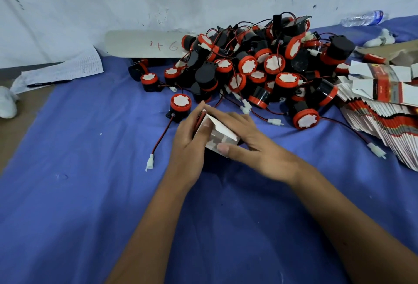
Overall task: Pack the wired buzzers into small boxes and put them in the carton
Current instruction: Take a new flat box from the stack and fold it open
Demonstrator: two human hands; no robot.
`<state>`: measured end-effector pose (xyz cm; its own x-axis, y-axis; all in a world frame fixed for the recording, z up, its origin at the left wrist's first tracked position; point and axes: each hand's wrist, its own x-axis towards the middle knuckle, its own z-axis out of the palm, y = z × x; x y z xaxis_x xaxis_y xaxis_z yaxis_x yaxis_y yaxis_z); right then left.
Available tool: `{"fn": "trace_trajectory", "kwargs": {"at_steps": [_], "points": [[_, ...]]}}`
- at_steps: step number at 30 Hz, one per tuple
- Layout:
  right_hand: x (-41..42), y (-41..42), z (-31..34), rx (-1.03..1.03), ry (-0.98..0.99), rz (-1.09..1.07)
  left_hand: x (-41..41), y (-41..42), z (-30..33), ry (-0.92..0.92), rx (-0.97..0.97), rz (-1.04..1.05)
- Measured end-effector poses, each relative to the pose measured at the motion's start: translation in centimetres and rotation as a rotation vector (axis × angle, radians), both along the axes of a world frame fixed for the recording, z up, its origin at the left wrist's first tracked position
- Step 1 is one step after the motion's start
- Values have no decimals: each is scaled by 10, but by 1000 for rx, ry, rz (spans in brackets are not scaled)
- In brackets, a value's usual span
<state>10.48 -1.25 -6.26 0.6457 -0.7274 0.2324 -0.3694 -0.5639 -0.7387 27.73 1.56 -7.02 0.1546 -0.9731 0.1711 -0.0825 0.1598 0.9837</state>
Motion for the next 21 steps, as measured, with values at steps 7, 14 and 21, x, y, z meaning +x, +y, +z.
{"fn": "trace_trajectory", "kwargs": {"at_steps": [7, 14, 21], "points": [[5, 5, 8, 150, -294, -4, -1, 1, 0, 7, -45, 33], [4, -3, 6, 316, -556, -218, 1, 3, 2, 11, -163, 10], [2, -6, 6, 639, -804, -214, -5, 7, 0, 5, -125, -278]]}}
